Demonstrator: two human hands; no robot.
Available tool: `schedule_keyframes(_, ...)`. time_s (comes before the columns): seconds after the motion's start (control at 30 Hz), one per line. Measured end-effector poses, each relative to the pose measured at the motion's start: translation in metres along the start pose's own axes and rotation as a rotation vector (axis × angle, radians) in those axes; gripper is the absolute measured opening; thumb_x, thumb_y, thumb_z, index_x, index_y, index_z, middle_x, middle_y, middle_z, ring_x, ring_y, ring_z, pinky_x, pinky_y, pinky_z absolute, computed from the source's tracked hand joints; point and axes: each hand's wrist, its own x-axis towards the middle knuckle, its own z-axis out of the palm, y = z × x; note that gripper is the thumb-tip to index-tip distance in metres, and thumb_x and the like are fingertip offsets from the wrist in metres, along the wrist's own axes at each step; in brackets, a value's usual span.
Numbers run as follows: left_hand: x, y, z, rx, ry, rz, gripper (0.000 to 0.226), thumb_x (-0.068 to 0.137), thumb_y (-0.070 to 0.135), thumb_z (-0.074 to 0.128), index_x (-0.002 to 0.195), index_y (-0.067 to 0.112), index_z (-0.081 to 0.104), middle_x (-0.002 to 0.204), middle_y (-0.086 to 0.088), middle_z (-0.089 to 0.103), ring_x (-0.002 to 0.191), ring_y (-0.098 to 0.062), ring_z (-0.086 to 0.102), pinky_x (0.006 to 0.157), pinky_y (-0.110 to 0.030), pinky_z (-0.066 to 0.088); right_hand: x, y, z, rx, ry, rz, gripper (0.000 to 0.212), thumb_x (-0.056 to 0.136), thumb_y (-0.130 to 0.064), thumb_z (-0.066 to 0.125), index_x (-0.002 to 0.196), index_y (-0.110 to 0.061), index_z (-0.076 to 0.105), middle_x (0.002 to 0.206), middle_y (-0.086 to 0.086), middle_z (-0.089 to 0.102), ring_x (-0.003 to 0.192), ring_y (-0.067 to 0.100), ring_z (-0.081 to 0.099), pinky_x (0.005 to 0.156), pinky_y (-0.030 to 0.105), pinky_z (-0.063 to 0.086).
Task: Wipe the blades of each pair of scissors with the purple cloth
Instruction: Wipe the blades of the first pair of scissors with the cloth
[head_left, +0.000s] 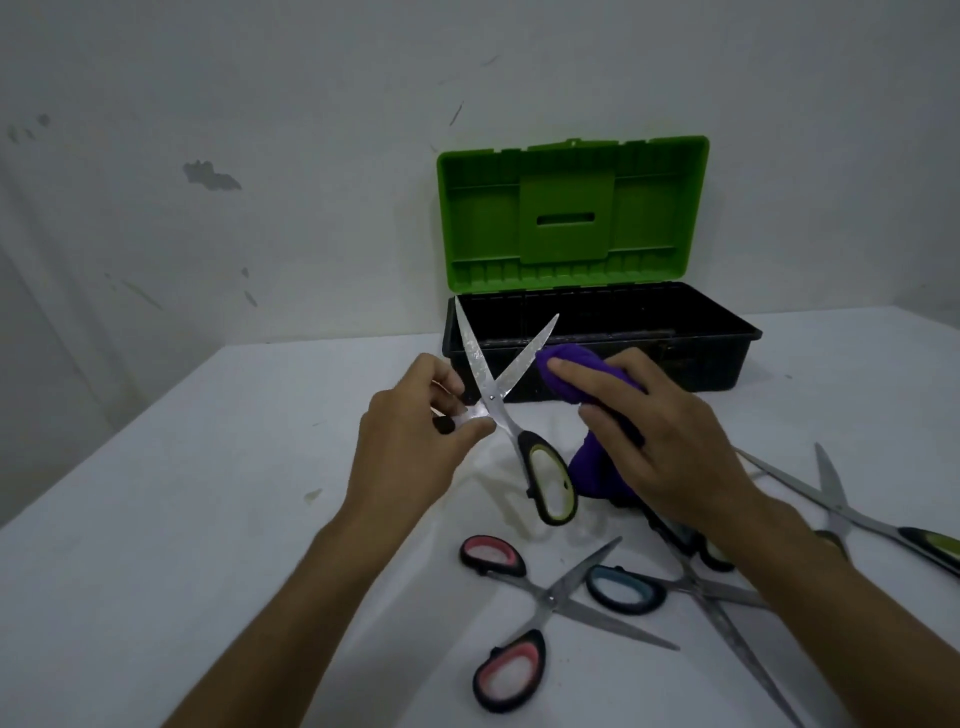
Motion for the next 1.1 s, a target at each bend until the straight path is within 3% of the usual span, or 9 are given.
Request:
schedule_keyframes(0.07, -0.001, 0.002, -0.002, -0.108, -0.078, -0.113, 0.032, 0.077, 0.026, 0.081, 0.096, 0.025, 0.056, 0.079, 0.007, 0.072, 0.070, -0.009, 0.066, 0.061, -0.020, 0.048, 0.000, -0.001, -0.001, 0.010, -0.007, 0.012, 0.044, 0.101, -0.034, 0.035, 0.145, -0.030, 0.043, 0.116, -0.005, 0.048, 0.077, 0.005, 0.046, 0.058, 0.019, 0.045)
schedule_keyframes(0.17, -0.001, 0.003, -0.005, -0.232, -0.185, -0.225, 0.033, 0.081, 0.019, 0.079, 0.105, 0.024, 0.057, 0.087, 0.004, 0.074, 0.074, -0.014, 0.067, 0.055, -0.030, 0.053, 0.000, -0.001, -0.002, -0.006, -0.020, 0.003, 0.045, 0.101, -0.028, 0.035, 0.145, -0.028, 0.043, 0.117, -0.004, 0.048, 0.075, 0.007, 0.047, 0.056, 0.022, 0.046)
schedule_keyframes(0.33, -0.007, 0.005, 0.000, -0.163, -0.160, -0.191, 0.045, 0.079, 0.015, 0.080, 0.113, 0.028, 0.053, 0.093, 0.006, 0.075, 0.078, -0.010, 0.068, 0.064, -0.027, 0.051, 0.004, -0.010, -0.003, -0.105, -0.071, -0.081, 0.045, 0.097, -0.022, 0.038, 0.139, -0.025, 0.052, 0.121, 0.009, 0.052, 0.085, 0.017, 0.053, 0.059, 0.021, 0.041)
schedule_keyframes(0.5, -0.014, 0.010, 0.005, -0.122, -0.095, -0.108, 0.045, 0.079, 0.015, 0.079, 0.111, 0.027, 0.050, 0.083, 0.015, 0.073, 0.078, -0.005, 0.068, 0.066, -0.021, 0.051, 0.004, -0.021, 0.007, -0.194, -0.188, -0.172, 0.054, 0.081, -0.021, 0.074, 0.132, -0.030, 0.059, 0.115, 0.008, 0.057, 0.088, 0.021, 0.059, 0.062, 0.020, 0.041)
schedule_keyframes(0.6, -0.016, 0.010, 0.007, -0.099, -0.057, -0.065, 0.042, 0.079, 0.016, 0.079, 0.107, 0.027, 0.049, 0.082, 0.013, 0.073, 0.080, -0.006, 0.069, 0.076, -0.021, 0.054, 0.005, -0.024, 0.011, -0.239, -0.160, -0.151, 0.061, 0.071, -0.017, 0.083, 0.127, -0.030, 0.063, 0.110, 0.008, 0.059, 0.084, 0.022, 0.060, 0.058, 0.023, 0.040)
schedule_keyframes(0.8, -0.021, 0.008, 0.017, -0.165, -0.110, -0.106, 0.041, 0.078, 0.017, 0.081, 0.099, 0.032, 0.050, 0.085, 0.011, 0.075, 0.075, -0.002, 0.070, 0.068, -0.018, 0.054, 0.010, -0.026, 0.019, -0.284, -0.130, -0.031, 0.067, 0.071, -0.014, 0.082, 0.132, -0.029, 0.059, 0.112, 0.012, 0.058, 0.085, 0.026, 0.061, 0.053, 0.033, 0.052)
schedule_keyframes(0.93, -0.014, 0.008, 0.014, -0.193, -0.061, -0.145, 0.038, 0.079, 0.019, 0.080, 0.103, 0.026, 0.051, 0.083, 0.009, 0.075, 0.070, -0.007, 0.068, 0.059, -0.024, 0.049, 0.001, -0.021, 0.011, -0.204, -0.163, -0.134, 0.058, 0.079, -0.019, 0.076, 0.133, -0.031, 0.058, 0.112, 0.010, 0.057, 0.086, 0.022, 0.058, 0.057, 0.023, 0.046)
schedule_keyframes(1.1, -0.018, 0.007, 0.010, -0.181, -0.055, -0.096, 0.037, 0.078, 0.018, 0.081, 0.096, 0.027, 0.050, 0.079, 0.010, 0.074, 0.067, -0.005, 0.067, 0.061, -0.016, 0.050, 0.004, -0.023, 0.015, -0.206, -0.139, -0.103, 0.061, 0.079, -0.012, 0.075, 0.133, -0.033, 0.057, 0.109, 0.009, 0.057, 0.083, 0.022, 0.059, 0.053, 0.024, 0.045)
